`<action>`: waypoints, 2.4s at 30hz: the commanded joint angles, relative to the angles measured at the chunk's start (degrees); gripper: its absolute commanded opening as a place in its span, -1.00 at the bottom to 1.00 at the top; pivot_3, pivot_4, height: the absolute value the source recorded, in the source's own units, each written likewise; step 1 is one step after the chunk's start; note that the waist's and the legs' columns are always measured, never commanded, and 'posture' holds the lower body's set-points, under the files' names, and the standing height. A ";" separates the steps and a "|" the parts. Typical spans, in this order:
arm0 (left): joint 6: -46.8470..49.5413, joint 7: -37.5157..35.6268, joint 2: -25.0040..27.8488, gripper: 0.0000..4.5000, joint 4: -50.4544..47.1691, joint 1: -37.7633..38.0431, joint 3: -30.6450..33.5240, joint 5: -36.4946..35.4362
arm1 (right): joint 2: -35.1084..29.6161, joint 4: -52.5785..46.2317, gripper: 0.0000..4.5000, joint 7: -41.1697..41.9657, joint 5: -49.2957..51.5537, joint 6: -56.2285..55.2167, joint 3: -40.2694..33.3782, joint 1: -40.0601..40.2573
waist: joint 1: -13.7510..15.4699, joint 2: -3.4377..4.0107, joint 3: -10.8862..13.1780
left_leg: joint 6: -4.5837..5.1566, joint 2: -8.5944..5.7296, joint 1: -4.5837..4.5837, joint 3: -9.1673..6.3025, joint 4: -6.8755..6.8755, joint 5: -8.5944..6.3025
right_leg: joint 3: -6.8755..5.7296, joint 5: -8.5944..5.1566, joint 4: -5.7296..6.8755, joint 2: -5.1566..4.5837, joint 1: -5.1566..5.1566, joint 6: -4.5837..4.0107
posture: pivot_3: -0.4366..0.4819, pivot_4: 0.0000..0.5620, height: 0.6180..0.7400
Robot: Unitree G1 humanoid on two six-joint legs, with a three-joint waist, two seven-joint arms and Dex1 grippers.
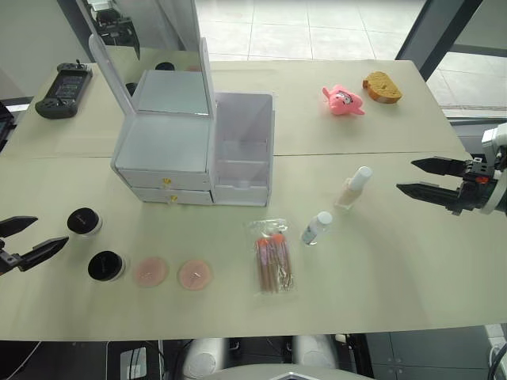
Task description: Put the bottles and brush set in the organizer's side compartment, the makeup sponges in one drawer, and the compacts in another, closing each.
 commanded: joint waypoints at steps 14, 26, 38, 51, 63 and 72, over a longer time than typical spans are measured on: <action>15.25 -3.73 2.60 0.99 -9.51 -3.96 5.26 -12.22 | -1.10 -0.49 1.00 1.43 2.23 -0.82 -2.34 -0.24 | 0.08 -0.02 0.01 | 0.33 0.02 0.00 0.00 0.07 0.19 | -0.07 0.00 0.05 0.05 0.05 0.01 | -0.05 -0.47 0.95; 37.39 10.13 3.81 0.99 -37.71 -29.05 -11.74 -36.88 | 0.12 -20.49 1.00 -7.65 13.15 16.26 -6.88 4.65 | 0.64 -0.05 0.03 | 0.39 0.05 0.04 -0.07 0.20 0.22 | 0.05 0.01 0.10 0.53 0.19 0.04 | -0.05 -0.47 0.95; 38.44 12.13 -6.11 0.99 -37.91 -53.71 -37.10 -31.31 | 6.80 -45.20 1.00 -20.57 17.58 21.57 -27.11 30.85 | 2.75 -0.06 0.03 | 0.59 0.06 0.18 -0.12 0.85 0.10 | 0.08 0.08 -0.27 0.92 0.89 0.23 | -0.05 -0.47 0.95; 37.00 8.85 -7.04 0.99 -37.92 -52.56 -39.00 -25.11 | 16.95 -39.28 1.00 -38.78 3.31 10.22 -10.24 22.80 | 1.93 -0.07 0.04 | 0.62 0.07 0.20 -0.10 0.86 0.09 | 0.22 0.10 -0.35 1.05 0.87 0.26 | -0.05 -0.47 0.95; 38.04 13.57 -7.34 0.99 -41.68 -48.21 -35.98 -26.46 | 19.98 -30.58 1.00 -38.30 -0.49 3.53 -0.25 13.63 | 1.61 -0.07 0.04 | 0.63 0.07 0.17 -0.11 0.91 0.09 | 0.25 0.10 -0.39 1.07 0.88 0.27 | -0.05 -0.47 0.95; 38.63 12.58 -5.79 1.00 -41.48 -48.27 -35.37 -26.49 | 20.83 -24.47 -0.13 -36.92 -3.05 -1.28 3.16 9.90 | 1.60 -0.07 0.04 | 0.63 0.06 0.17 -0.10 0.91 0.09 | 0.25 0.10 -0.39 1.09 0.87 0.27 | -0.05 -0.47 0.95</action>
